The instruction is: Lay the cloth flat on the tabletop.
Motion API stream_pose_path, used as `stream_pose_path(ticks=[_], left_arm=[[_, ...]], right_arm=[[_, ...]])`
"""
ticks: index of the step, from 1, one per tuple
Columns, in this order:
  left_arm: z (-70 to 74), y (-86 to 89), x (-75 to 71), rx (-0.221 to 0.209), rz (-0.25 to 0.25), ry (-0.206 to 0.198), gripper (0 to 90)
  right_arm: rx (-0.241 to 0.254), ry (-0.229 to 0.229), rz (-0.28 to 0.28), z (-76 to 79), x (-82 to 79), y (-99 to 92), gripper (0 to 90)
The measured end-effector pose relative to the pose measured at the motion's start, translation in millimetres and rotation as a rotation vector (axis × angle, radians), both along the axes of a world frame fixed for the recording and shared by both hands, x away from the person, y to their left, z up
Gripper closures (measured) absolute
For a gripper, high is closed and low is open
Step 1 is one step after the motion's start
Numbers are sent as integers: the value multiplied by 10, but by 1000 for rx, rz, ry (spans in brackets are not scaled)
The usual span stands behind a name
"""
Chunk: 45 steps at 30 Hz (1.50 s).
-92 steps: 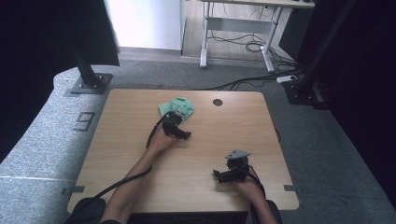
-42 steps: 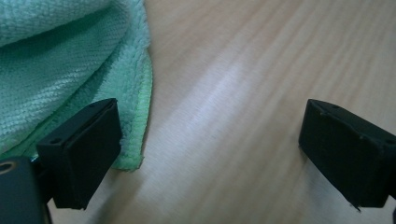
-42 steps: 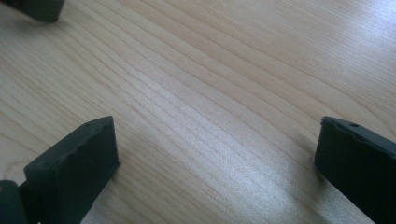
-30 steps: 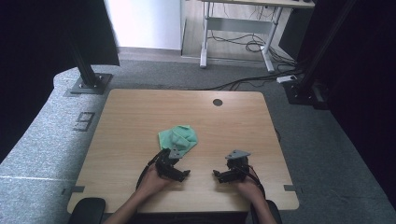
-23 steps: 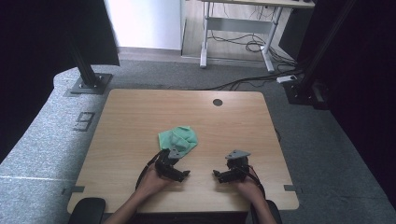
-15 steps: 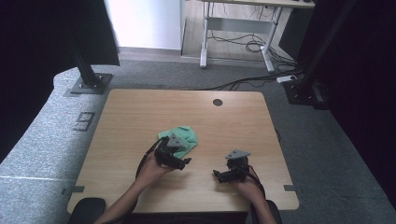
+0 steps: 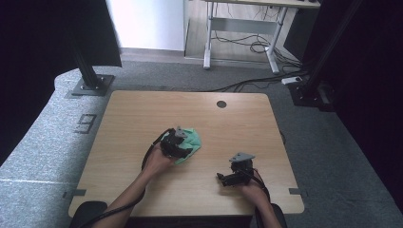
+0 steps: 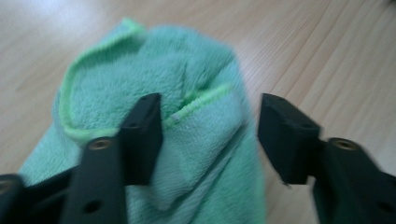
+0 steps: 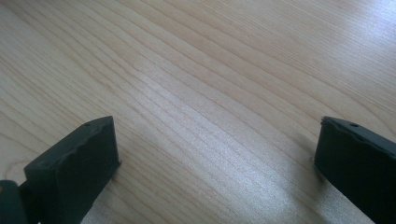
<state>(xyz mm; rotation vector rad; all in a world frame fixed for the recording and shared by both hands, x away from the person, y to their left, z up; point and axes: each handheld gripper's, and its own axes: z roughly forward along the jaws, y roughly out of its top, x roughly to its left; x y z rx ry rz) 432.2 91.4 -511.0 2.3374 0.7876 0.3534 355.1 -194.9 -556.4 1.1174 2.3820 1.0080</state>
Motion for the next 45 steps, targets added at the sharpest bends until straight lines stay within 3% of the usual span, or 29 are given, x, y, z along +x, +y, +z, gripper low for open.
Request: stream_pose_path(ticks=[3, 6, 7, 9, 11, 15, 16, 22, 34, 39, 45], left_arm=[[-130, 13, 18, 40, -14, 1, 511], [-176, 19, 18, 26, -10, -4, 640], [-177, 25, 21, 24, -7, -5, 640], [-180, 47, 32, 10, 3, -5, 759], [-192, 114, 72, -43, 16, 24, 794], [-207, 164, 95, -87, 22, 46, 806], [-212, 177, 97, -98, 23, 50, 807], [-211, 176, 92, -92, 17, 47, 804], [-229, 184, 86, -98, 12, 43, 801], [-241, 192, 85, -108, 11, 41, 799], [-241, 199, 89, -112, 9, 44, 797]], right_arm=[[0, 0, -1, 0, -1, 0, 0], [1, 1, 4, 0, -7, 2, 0], [0, 0, 9, 0, -9, 2, 0], [-10, 12, 23, 14, -9, 12, 0], [-16, 23, 27, 24, -3, 35, 0], [-9, 41, 37, 40, 30, 72, 0], [27, 54, 32, 55, 82, 88, 0], [46, 38, -3, 141, 292, 170, 0], [14, -11, -45, 211, 785, 588, 0], [-17, -36, -66, 222, 921, 751, 0], [-9, -49, -104, 210, 1053, 856, 0]])
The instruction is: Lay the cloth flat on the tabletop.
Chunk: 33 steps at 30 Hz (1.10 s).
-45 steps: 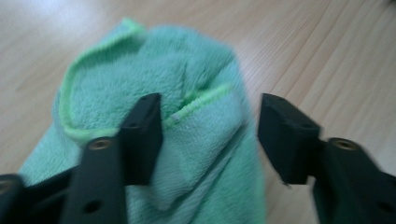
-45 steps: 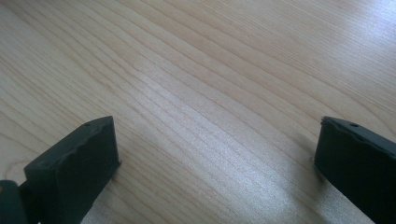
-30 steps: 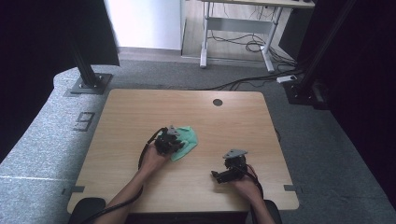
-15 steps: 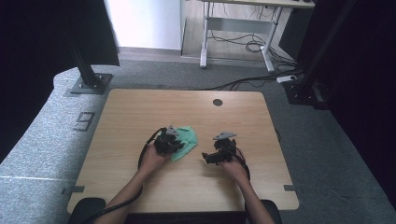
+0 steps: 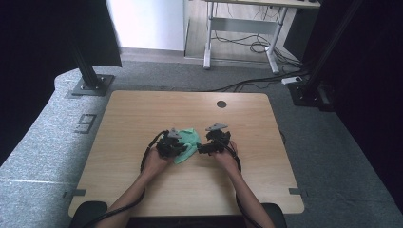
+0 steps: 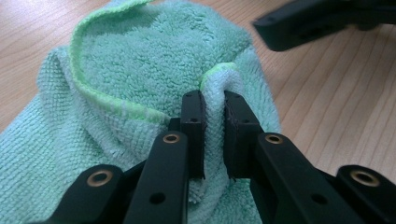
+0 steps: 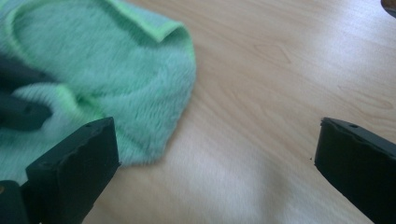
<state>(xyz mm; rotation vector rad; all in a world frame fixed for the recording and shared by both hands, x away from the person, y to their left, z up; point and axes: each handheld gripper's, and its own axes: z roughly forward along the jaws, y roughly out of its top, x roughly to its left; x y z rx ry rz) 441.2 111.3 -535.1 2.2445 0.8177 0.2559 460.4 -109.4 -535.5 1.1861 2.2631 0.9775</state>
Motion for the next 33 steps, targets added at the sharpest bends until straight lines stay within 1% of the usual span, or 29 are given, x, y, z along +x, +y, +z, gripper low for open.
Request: stream_pose_path(ticks=[2, 3, 4, 6, 7, 9, 10, 11, 12, 13, 14, 15, 16, 17, 18, 20, 21, 22, 24, 25, 27, 28, 29, 30, 31, 32, 33], left_arm=[[-1, 5, 3, -8, 1, 3, 795], [1, 12, 8, -15, 2, 8, 795], [1, 12, 8, -15, 2, 8, 794], [32, 29, 15, -31, 6, 18, 795], [32, 29, 15, -31, 6, 18, 795], [89, 48, 15, -42, 7, 7, 796], [188, 90, 22, -58, 12, -9, 797], [188, 90, 22, -58, 12, -9, 797], [319, 151, 29, -72, 22, -37, 797], [319, 151, 29, -72, 22, -37, 798], [389, 192, 34, -77, 30, -52, 798], [473, 250, 44, -79, 40, -71, 798], [573, 343, 65, -79, 61, -92, 798], [573, 343, 65, -79, 61, -92, 798], [653, 460, 103, -83, 87, -106, 798], [696, 568, 147, -84, 111, -108, 797], [696, 568, 147, -84, 111, -108, 795], [693, 643, 194, -79, 127, -104, 794], [672, 665, 216, -71, 136, -99, 791], [585, 700, 266, -32, 143, -81, 787], [443, 717, 299, 3, 163, -64, 767], [371, 734, 309, 20, 176, -57, 741], [308, 755, 317, 40, 193, -56, 703], [261, 780, 319, 59, 213, -60, 634], [234, 814, 319, 66, 232, -66, 535], [230, 858, 316, 53, 241, -62, 475], [230, 858, 316, 53, 241, -62, 437]], right_arm=[[8, -2, -17, -19, 39, 31, 0], [3, 1, -16, -50, 65, 62, 0], [-7, 1, -17, -69, 70, 80, 0], [-30, 6, -4, -108, 73, 104, 0], [-54, 9, 2, -132, 72, 114, 0], [-59, 7, 11, -146, 70, 112, 0], [-45, 18, 4, -155, 71, 95, 0], [-45, 18, 4, -155, 71, 95, 0], [-35, 19, 1, -162, 63, 83, 1], [-35, 19, 1, -162, 63, 83, 1], [-33, 19, 4, -162, 55, 74, 10], [-30, 20, 6, -160, 44, 68, 26], [-28, 17, 16, -155, 18, 51, 59], [-18, 23, 19, -152, 5, 42, 76], [-11, 27, 24, -151, -5, 30, 94], [-7, 36, 33, -147, -19, 6, 103], [-7, 37, 36, -146, -23, -2, 104], [-9, 40, 39, -143, -26, -10, 106], [-11, 42, 43, -139, -31, -17, 109], [-14, 41, 43, -138, -33, -19, 109], [-15, 39, 39, -137, -41, -18, 109], [-14, 39, 39, -138, -44, -20, 109], [-14, 39, 40, -139, -46, -27, 109], [-11, 40, 40, -140, -47, -35, 109], [-9, 41, 38, -142, -48, -45, 109], [-5, 44, 38, -144, -48, -56, 107], [-5, 44, 38, -144, -48, -56, 107]])
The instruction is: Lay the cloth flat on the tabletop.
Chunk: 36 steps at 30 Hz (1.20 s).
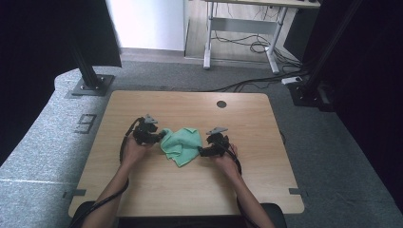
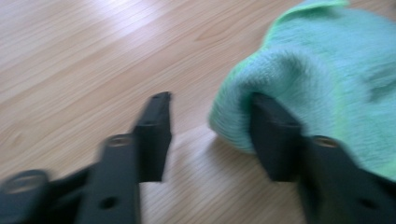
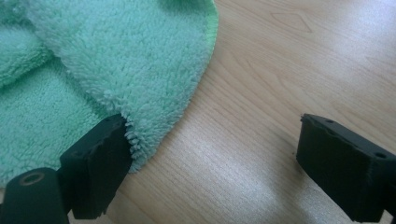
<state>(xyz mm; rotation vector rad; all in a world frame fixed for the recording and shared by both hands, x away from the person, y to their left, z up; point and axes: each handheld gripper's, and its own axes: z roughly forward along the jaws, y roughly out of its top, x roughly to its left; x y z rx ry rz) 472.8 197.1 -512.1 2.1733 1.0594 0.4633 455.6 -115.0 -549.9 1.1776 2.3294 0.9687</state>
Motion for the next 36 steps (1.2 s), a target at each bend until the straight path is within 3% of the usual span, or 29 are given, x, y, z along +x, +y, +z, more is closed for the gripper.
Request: stream_pose_path(ticks=[1, 3, 6, 11, 13, 15, 16, 19, 22, 24, 25, 26, 28, 30, 32, 35, 36], left_arm=[[47, 87, -29, -43, 12, -9, 383], [121, 149, -92, -79, 0, -17, 338], [189, 182, -231, -65, -26, -38, 293], [160, 183, -443, -54, -77, -43, 261], [105, 163, -547, -83, -116, -30, 259], [84, 141, -577, -89, -127, -27, 256], [51, 84, -615, -96, -158, -20, 255], [25, -20, -612, -77, -173, -20, 262], [0, -100, -562, -54, -161, -13, 370], [-60, -152, -466, -58, -136, 10, 517], [-60, -152, -466, -58, -136, 10, 613], [-113, -145, -400, -85, -124, 39, 710], [-130, -105, -366, -131, -103, 51, 819], [-86, -52, -365, -159, -87, 42, 849], [-46, -24, -372, -162, -82, 34, 855], [170, 121, -390, -185, -52, 2, 856], [170, 121, -390, -185, -52, 2, 856]], right_arm=[[13, 4, 2, -9, 6, -17, 108], [19, 9, 5, -8, 9, -22, 115], [13, 11, 10, 8, 4, -12, 119], [24, 14, 25, 70, -18, 1, 113], [27, 12, 37, 117, -44, 24, 125], [27, 9, 36, 124, -49, 34, 128], [32, 12, 38, 128, -49, 51, 140], [30, 18, 40, 107, -43, 80, 191], [28, 24, 47, 80, -38, 100, 255], [48, 35, 67, 60, -32, 103, 422], [48, 35, 67, 60, -32, 103, 422], [65, 40, 85, 70, -39, 101, 600], [60, 46, 102, 91, -50, 105, 739], [47, 37, 112, 129, -68, 95, 826], [48, 31, 115, 157, -74, 74, 839], [74, 8, 103, 341, -96, -48, 852], [74, 8, 103, 341, -96, -48, 852]])
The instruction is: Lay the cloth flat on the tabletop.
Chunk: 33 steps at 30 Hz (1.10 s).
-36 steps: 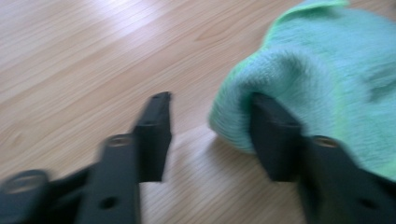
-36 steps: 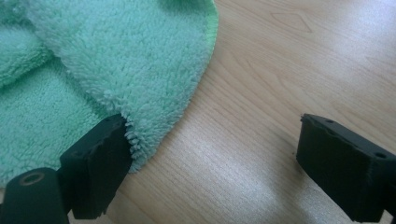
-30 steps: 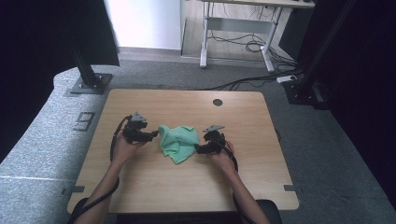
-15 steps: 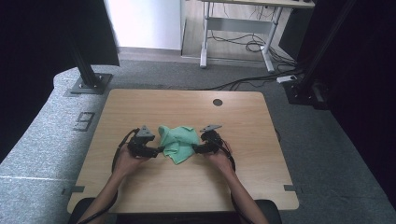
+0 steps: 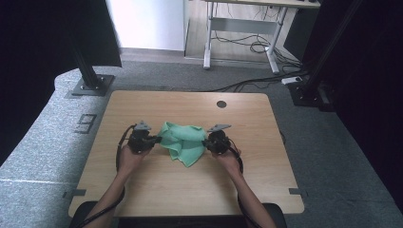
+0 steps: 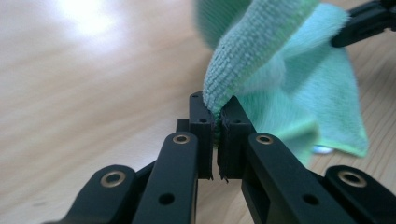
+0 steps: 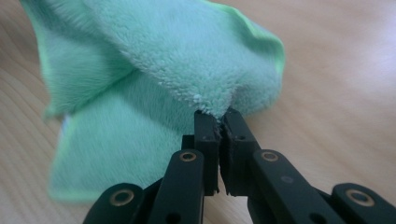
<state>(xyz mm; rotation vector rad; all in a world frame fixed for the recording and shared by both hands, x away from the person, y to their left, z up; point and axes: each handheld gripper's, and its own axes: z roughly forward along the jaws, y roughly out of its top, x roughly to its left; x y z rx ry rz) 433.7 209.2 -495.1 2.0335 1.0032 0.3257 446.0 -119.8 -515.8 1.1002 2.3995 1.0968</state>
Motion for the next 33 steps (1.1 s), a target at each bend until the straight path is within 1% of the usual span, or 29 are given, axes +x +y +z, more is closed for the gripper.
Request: stream_pose_path(ticks=[1, 2, 3, 4, 5, 6, 7, 8, 9, 10, 11, 12, 13, 14, 15, 16, 17, 18, 19, 20, 21, 22, 25, 27, 28, 29, 30, 31, 33], left_arm=[[104, 95, 19, -37, 8, 3, 855], [104, 95, 19, -37, 8, 3, 855], [167, 137, 62, -67, 12, 16, 851], [167, 137, 62, -67, 12, 16, 846], [176, 117, 98, -59, 19, 22, 846], [161, 81, 134, -41, 28, 32, 822], [137, 49, 166, -20, 36, 35, 717], [91, 5, 207, 18, 56, 34, 717], [-36, -51, 306, 95, 92, 45, 558], [-36, -51, 306, 95, 92, 45, 494], [-131, -53, 367, 92, 104, 76, 445], [-131, -53, 367, 92, 104, 76, 394], [-149, -44, 364, 79, 110, 80, 394], [-151, -35, 343, 68, 109, 76, 292], [-127, -35, 292, 67, 117, 70, 244], [-127, -35, 292, 67, 117, 70, 201], [-75, -48, 217, 79, 123, 48, 166], [-75, -48, 217, 79, 123, 48, 141], [-22, -63, 129, 81, 119, 31, 139], [-22, -63, 129, 81, 119, 31, 138], [14, -80, 40, 83, 111, 16, 137], [18, -96, 5, 82, 105, 13, 137], [-29, -176, -52, 76, 79, 27, 132], [-118, -268, -43, 91, 74, 40, 124], [-118, -268, -43, 91, 74, 40, 120], [-168, -302, -24, 101, 81, 49, 118], [-285, -348, 27, 121, 99, 69, 118], [-347, -359, 54, 134, 114, 77, 118], [-457, -355, 103, 160, 147, 89, 118]], right_arm=[[9, -10, -5, 119, -8, -80, 853], [9, -10, -5, 119, -8, -80, 853], [36, -6, -4, 222, 2, -158, 849], [36, -6, -4, 222, 2, -158, 849], [46, -5, -5, 258, 14, -181, 845], [39, -7, -10, 281, 28, -181, 831], [-7, -22, -23, 257, 53, -155, 739], [-7, -22, -23, 257, 53, -155, 739], [-52, -26, -51, 151, 96, -133, 599], [-66, -22, -67, 85, 118, -138, 543], [-72, -21, -84, 28, 135, -159, 490], [-72, -21, -84, 28, 135, -159, 490], [-64, -13, -96, -13, 141, -190, 455], [-41, -6, -109, -45, 123, -267, 395], [-38, -7, -117, -44, 106, -300, 387], [-38, -7, -117, -44, 106, -300, 387], [-32, 2, -128, -21, 81, -353, 358], [-23, 6, -126, -5, 67, -372, 347], [-12, 13, -128, 10, 44, -378, 333], [-5, 13, -123, 22, 18, -377, 319], [-2, 12, -117, 27, -15, -366, 306], [-1, 12, -108, 25, -49, -350, 298], [-5, 21, -88, -29, -122, -283, 274], [-19, 28, -81, -85, -151, -228, 258], [-19, 28, -81, -85, -151, -228, 258], [-38, 29, -75, -138, -170, -183, 245], [-43, 33, -72, -160, -178, -165, 238], [-55, 37, -70, -175, -188, -150, 226], [-96, 27, -71, -204, -205, -127, 206]])
